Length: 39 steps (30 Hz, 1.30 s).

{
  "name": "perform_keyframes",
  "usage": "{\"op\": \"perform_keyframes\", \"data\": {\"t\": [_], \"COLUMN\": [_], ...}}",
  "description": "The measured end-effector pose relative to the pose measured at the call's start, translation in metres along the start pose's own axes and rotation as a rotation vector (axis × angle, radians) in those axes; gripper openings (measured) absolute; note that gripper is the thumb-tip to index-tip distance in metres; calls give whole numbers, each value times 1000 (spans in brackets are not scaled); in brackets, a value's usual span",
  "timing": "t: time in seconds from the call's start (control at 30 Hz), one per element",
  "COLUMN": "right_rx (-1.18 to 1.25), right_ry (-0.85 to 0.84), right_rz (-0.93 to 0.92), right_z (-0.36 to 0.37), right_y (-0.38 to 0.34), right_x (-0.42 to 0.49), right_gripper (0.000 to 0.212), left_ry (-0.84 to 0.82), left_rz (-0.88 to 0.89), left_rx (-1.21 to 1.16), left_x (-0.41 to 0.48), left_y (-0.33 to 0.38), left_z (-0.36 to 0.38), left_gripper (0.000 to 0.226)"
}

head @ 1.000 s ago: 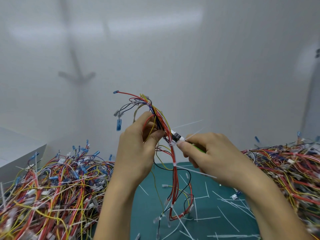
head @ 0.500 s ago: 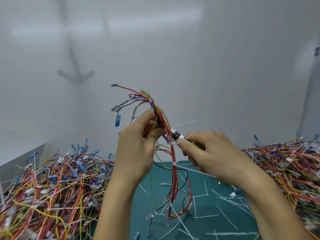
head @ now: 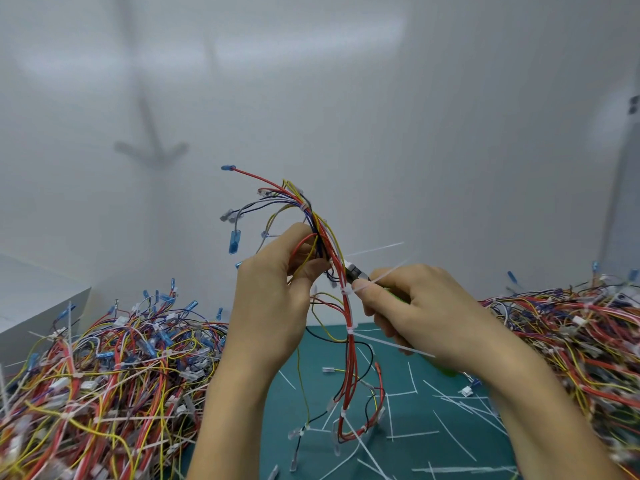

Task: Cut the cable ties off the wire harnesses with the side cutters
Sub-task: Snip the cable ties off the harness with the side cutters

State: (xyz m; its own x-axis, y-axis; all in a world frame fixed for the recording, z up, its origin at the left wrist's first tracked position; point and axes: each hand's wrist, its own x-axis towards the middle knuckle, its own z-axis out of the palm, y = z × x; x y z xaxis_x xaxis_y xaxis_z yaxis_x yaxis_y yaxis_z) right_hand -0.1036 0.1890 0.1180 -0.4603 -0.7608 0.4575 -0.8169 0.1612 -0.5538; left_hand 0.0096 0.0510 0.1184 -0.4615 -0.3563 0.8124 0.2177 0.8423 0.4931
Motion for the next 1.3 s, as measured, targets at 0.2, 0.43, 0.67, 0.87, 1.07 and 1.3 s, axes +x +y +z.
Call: {"op": "perform_keyframes", "data": {"t": [0.2, 0.43, 0.67, 0.87, 1.07, 1.3], "right_rx": [54, 181, 295, 363, 510, 731], "right_ry": [-24, -76, -101, -109, -27, 18], "right_rz": [10, 40, 67, 79, 144, 179], "right_z": [0, 1, 3, 6, 7, -4], "right_y": [1, -1, -3, -2, -1, -3], "right_x": [0, 0, 0, 1, 4, 1], "right_gripper": [49, 47, 48, 46, 42, 17], "left_ry": [8, 22, 42, 53, 67, 94], "left_rz": [12, 34, 67, 63, -106, -274], "left_rx": [9, 25, 46, 69, 32, -23], "left_x": [0, -1, 0, -1, 0, 0], "left_y": [-2, -4, -4, -3, -1, -1], "left_z": [0, 0, -1, 0, 1, 1], "left_gripper": [28, 21, 20, 21, 10, 7]}}
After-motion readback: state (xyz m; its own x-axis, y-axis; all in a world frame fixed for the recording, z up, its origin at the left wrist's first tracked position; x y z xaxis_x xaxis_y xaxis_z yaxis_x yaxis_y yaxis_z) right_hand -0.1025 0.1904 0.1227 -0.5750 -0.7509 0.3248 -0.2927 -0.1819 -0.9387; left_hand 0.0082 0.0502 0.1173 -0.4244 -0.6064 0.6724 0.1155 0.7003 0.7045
